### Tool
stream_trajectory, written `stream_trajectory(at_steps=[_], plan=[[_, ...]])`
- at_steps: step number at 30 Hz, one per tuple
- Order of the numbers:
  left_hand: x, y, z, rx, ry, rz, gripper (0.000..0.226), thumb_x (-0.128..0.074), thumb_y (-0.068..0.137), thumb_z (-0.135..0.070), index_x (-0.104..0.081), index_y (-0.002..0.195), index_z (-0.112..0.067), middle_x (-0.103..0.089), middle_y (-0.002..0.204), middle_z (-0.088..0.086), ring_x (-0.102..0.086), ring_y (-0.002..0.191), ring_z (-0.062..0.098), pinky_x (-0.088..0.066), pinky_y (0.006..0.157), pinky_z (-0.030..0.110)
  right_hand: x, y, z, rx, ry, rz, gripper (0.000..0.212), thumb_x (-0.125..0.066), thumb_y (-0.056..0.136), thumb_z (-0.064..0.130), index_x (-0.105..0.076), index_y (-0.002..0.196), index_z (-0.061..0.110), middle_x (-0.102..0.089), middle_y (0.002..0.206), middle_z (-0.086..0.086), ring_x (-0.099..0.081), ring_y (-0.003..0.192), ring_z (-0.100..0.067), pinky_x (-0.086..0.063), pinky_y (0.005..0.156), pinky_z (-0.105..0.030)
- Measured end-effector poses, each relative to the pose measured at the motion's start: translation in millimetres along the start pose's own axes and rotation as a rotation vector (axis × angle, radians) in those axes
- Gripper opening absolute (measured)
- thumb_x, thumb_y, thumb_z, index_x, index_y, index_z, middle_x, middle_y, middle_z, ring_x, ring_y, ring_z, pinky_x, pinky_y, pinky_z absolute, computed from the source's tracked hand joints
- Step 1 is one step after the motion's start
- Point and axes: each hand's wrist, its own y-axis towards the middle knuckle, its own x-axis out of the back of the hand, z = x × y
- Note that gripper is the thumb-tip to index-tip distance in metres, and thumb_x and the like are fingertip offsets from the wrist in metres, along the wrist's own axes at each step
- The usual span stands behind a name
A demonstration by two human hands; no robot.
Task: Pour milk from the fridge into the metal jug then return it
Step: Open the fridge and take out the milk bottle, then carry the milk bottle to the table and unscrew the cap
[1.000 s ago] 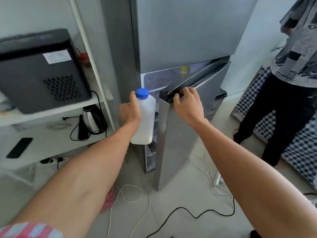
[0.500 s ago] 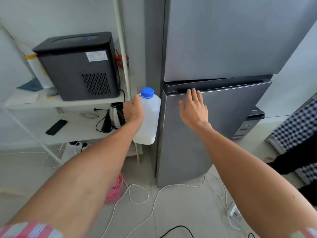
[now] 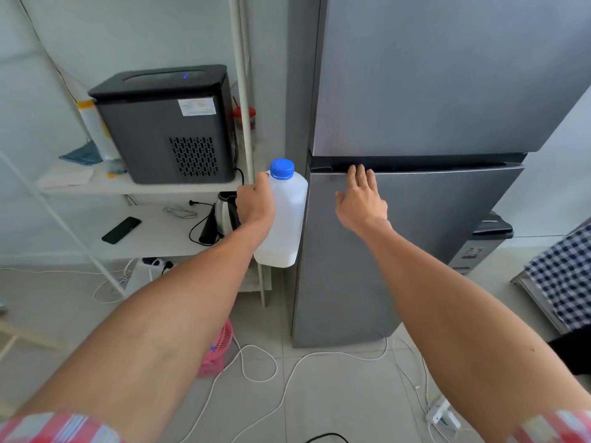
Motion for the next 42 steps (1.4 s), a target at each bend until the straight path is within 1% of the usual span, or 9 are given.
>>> stream_trajectory(at_steps=[9, 14, 17, 19, 21, 26, 33, 39, 42], plan=[[0.1, -11.0, -5.0, -0.036, 0.010, -0.007, 0.037, -0.050, 0.089, -0.042, -0.039, 0.071, -0.012, -0.043, 0.064, 0.001, -0.034, 0.054, 0.019, -0.026, 0.052, 0.029, -0.9, -2.2, -12.6, 0.066, 0.072, 0.090, 0.084, -0.046, 0.107, 0.035, 0.012, 0.165, 0.017, 0.019, 0.172, 0.006, 0.014, 0.159, -0.017, -0.045, 0.106, -0.049], [-0.1, -14.7, -7.0, -0.046, 0.021, 0.001, 0.035, -0.048, 0.086, -0.043, -0.041, 0.075, -0.011, -0.043, 0.067, 0.004, -0.034, 0.058, 0.021, -0.027, 0.053, 0.030, -25.4, -34.9, -16.4, 0.091, 0.286, -0.093, 0.064, -0.042, 0.108, 0.028, -0.015, 0.164, 0.014, -0.011, 0.173, 0.002, -0.032, 0.150, -0.025, -0.048, 0.098, -0.046], [-0.7, -17.8, -9.0, -0.056, -0.003, 0.027, 0.036, -0.047, 0.082, -0.047, -0.042, 0.075, -0.012, -0.042, 0.068, 0.006, -0.035, 0.061, 0.021, -0.028, 0.055, 0.033, -42.8, -54.5, -12.2, 0.010, 0.505, -0.019, 0.053, -0.037, 0.108, 0.037, -0.031, 0.158, 0.020, -0.044, 0.153, 0.000, -0.053, 0.127, -0.027, -0.044, 0.095, -0.043], [-1.6, -21.1, -11.7, -0.066, -0.043, 0.049, 0.035, -0.047, 0.079, -0.047, -0.042, 0.073, -0.013, -0.040, 0.069, 0.008, -0.034, 0.062, 0.021, -0.028, 0.056, 0.035, -53.5, -62.3, -8.3, -0.084, 0.665, 0.078, 0.049, -0.035, 0.105, 0.046, -0.049, 0.141, 0.016, -0.061, 0.118, -0.003, -0.056, 0.104, -0.028, -0.048, 0.090, -0.042], [-4.5, -23.6, -14.4, -0.074, -0.103, 0.069, 0.036, -0.049, 0.075, -0.047, -0.039, 0.070, -0.013, -0.037, 0.068, 0.010, -0.032, 0.064, 0.022, -0.028, 0.059, 0.038, -59.4, -68.4, -3.3, -0.208, 0.849, 0.192, 0.045, -0.033, 0.104, 0.051, -0.056, 0.107, 0.012, -0.051, 0.087, -0.003, -0.049, 0.084, -0.027, -0.051, 0.082, -0.040], [-11.9, -33.9, -18.9, -0.088, -0.146, 0.102, 0.040, -0.050, 0.073, -0.047, -0.022, 0.055, -0.023, -0.029, 0.059, 0.002, -0.027, 0.063, 0.022, -0.025, 0.060, 0.041, -67.3, -78.3, 4.7, -0.564, 1.245, 0.580, 0.082, -0.031, 0.099, 0.075, -0.037, 0.158, 0.019, -0.058, 0.139, -0.012, -0.066, 0.110, -0.034, -0.056, 0.097, -0.048], [-27.0, -55.0, -15.8, -0.078, -0.155, 0.153, 0.040, -0.047, 0.072, -0.044, -0.025, 0.045, -0.024, -0.029, 0.054, -0.003, -0.024, 0.055, 0.021, -0.021, 0.058, 0.038, -55.3, -90.5, 1.8, -0.624, 1.527, 0.549, 0.063, -0.035, 0.105, 0.064, -0.063, 0.132, 0.014, -0.073, 0.119, -0.008, -0.071, 0.106, -0.027, -0.059, 0.070, -0.036], [-50.8, -74.7, -15.6, -0.111, -0.144, 0.254, 0.038, -0.045, 0.070, -0.047, -0.027, 0.045, -0.024, -0.031, 0.055, 0.000, -0.027, 0.061, 0.021, -0.024, 0.061, 0.042, -46.0, -102.9, -22.1, -0.684, 1.541, 0.431, 0.054, -0.037, 0.104, 0.064, -0.066, 0.124, 0.023, -0.074, 0.117, -0.006, -0.072, 0.104, -0.028, -0.061, 0.070, -0.038], [-66.9, -86.5, -15.5, -0.125, -0.150, 0.331, 0.043, -0.044, 0.078, -0.040, -0.028, 0.041, -0.025, -0.031, 0.049, -0.005, -0.027, 0.056, 0.020, -0.025, 0.060, 0.039, -37.2, -112.3, -38.3, -0.722, 1.549, 0.359, 0.046, -0.038, 0.104, 0.062, -0.068, 0.112, 0.027, -0.075, 0.114, -0.003, -0.072, 0.106, -0.028, -0.062, 0.086, -0.043]])
